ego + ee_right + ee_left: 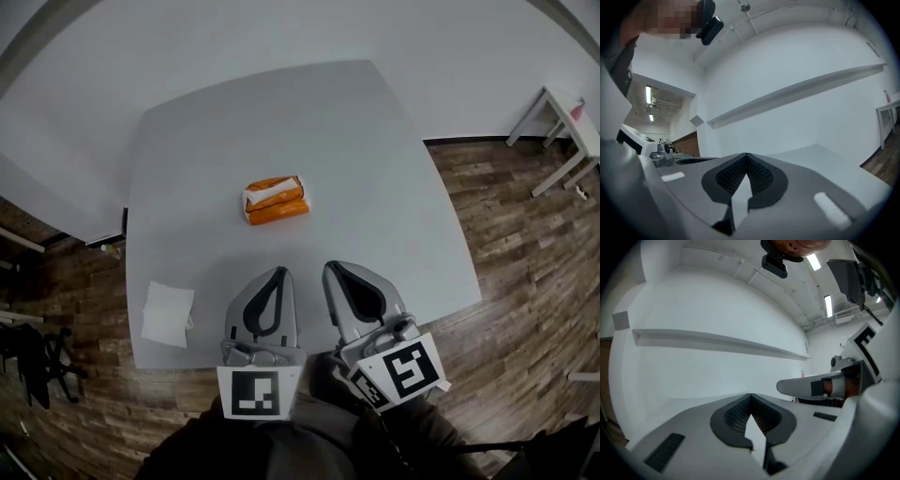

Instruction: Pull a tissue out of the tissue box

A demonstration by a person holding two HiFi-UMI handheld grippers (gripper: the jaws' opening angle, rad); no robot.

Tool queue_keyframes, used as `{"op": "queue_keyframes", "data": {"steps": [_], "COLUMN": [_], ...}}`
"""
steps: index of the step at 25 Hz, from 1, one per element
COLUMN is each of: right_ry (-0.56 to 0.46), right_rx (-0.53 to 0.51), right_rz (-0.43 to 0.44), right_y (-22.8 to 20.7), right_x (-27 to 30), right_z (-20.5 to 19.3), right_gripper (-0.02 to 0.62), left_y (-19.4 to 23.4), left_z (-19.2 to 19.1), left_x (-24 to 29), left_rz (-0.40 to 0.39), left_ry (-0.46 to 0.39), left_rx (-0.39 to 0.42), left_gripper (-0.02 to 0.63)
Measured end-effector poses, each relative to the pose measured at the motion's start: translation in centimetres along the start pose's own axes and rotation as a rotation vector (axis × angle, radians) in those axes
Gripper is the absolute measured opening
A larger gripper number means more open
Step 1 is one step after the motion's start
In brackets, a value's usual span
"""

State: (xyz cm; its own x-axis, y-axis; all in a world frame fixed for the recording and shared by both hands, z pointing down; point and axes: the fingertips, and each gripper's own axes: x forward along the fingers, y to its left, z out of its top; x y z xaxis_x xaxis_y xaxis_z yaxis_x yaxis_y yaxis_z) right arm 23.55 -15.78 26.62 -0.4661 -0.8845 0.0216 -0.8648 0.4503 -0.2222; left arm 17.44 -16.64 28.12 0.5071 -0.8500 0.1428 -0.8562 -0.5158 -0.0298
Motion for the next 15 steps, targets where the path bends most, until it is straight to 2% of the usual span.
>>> {"op": "queue_keyframes", "data": {"steps": [9, 12, 15], "right_ry": [0.049, 0.064, 0.100], "right_rx": [-0.077, -0.092, -0.111], "right_rz": [0.177, 0.216, 0.257], "right_y": [-2.7, -3.4, -4.6], "right_x": [6.2, 8.7, 11.7], "right_z": [0.2, -0.5, -2.0], "right_gripper": [0.000, 0.002, 0.048], "left_y": [3.8, 5.2, 6.4], "left_z": [0.2, -0.8, -2.5], "left_x": [5.2, 7.3, 10.0], "left_rz": [0.135, 0.145, 0.139], "left_ry": [-0.006, 0.001, 0.023], "left_rx": [-0.014, -0.025, -0.047], "left_gripper": [0.000, 0.000, 0.000]}}
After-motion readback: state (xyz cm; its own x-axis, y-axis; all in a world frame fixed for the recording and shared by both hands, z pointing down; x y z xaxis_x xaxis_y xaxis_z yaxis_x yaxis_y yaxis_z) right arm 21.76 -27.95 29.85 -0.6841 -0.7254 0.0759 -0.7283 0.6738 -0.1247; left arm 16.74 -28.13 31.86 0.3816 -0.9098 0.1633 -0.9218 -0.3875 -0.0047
